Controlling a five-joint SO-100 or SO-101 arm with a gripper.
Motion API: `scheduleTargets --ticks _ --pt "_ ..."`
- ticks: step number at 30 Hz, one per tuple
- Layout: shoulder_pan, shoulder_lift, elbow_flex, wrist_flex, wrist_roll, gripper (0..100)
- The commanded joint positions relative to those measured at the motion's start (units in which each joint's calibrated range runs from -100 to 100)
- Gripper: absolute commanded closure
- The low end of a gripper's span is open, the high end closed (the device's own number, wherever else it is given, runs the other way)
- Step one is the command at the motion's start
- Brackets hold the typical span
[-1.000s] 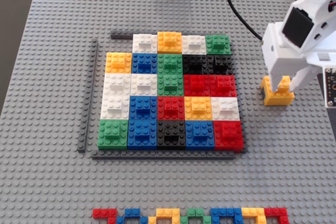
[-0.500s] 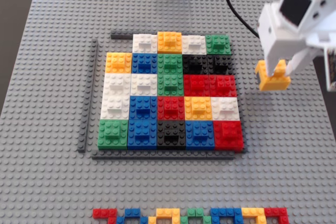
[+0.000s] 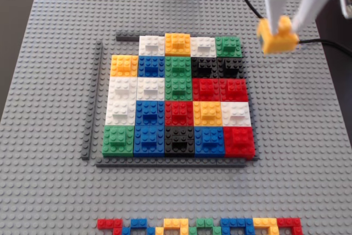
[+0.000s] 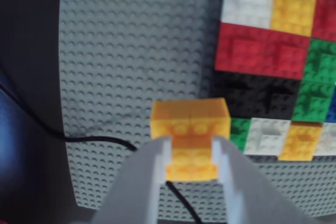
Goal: Grab the cube and place it into the grid
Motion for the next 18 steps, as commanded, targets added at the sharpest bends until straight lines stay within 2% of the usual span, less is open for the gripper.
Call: scheduleTargets --ticks 1,9,18 --pt "3.39 -11.62 2.73 0.47 1.76 99" --pt "11.35 -23.57 14.06 0.32 6.74 99" --pt "25.49 -34.24 29.28 -1.24 14.85 99"
